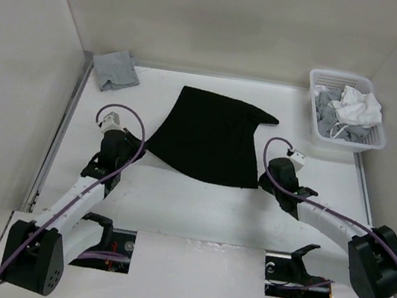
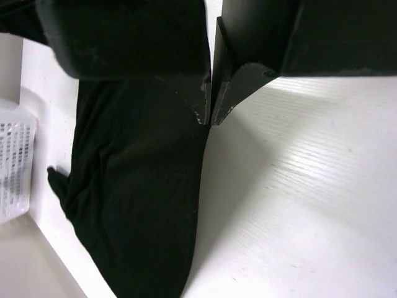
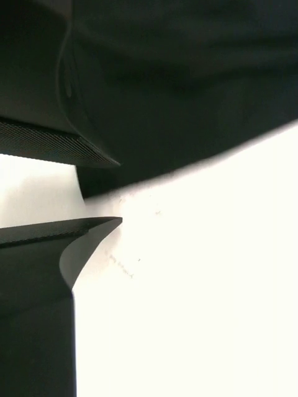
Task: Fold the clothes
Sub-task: Flatten the tank top out
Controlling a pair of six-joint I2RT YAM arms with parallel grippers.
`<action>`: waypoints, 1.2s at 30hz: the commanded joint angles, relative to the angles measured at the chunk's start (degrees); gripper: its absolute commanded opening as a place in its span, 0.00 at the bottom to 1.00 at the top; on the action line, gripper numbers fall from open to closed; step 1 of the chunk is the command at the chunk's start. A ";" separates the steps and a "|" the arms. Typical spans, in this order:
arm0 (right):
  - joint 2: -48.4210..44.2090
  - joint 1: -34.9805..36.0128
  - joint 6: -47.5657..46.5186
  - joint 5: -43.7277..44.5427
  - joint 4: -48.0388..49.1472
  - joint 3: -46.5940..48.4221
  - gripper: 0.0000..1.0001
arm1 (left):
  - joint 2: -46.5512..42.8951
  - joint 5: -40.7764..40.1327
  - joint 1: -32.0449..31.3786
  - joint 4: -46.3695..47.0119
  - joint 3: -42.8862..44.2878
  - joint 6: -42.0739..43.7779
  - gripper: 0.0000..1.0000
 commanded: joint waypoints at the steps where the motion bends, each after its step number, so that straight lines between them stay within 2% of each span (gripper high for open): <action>1: 1.97 1.76 1.23 3.67 -6.44 4.19 0.43 | -1.06 0.69 1.97 -0.74 -2.97 -1.56 0.00; 5: 4.96 4.30 1.15 4.64 -10.05 7.18 0.43 | 0.07 2.36 3.55 0.84 -3.86 -1.29 0.00; 11: 9.53 6.77 2.47 2.80 -10.15 9.91 0.45 | 2.62 4.21 3.03 4.35 -4.47 -1.73 0.01; 13: 10.85 6.69 2.73 2.10 -10.58 10.26 0.41 | 2.63 4.30 2.76 4.54 -4.65 -1.73 0.01; 21: 11.12 6.69 6.51 0.60 -11.29 9.47 0.39 | -0.53 3.77 3.55 3.83 -4.48 -2.17 0.01; 30: 10.50 5.72 7.48 -0.89 -10.50 8.94 0.27 | 0.78 4.29 3.99 5.41 -4.56 -3.14 0.01; 34: 10.06 5.28 7.65 -1.51 -10.32 8.59 0.28 | 0.69 4.30 3.73 5.59 -4.65 -3.23 0.01; 36: 9.89 5.28 7.92 -1.51 -10.32 8.33 0.35 | 0.61 4.30 3.64 5.68 -4.65 -3.23 0.01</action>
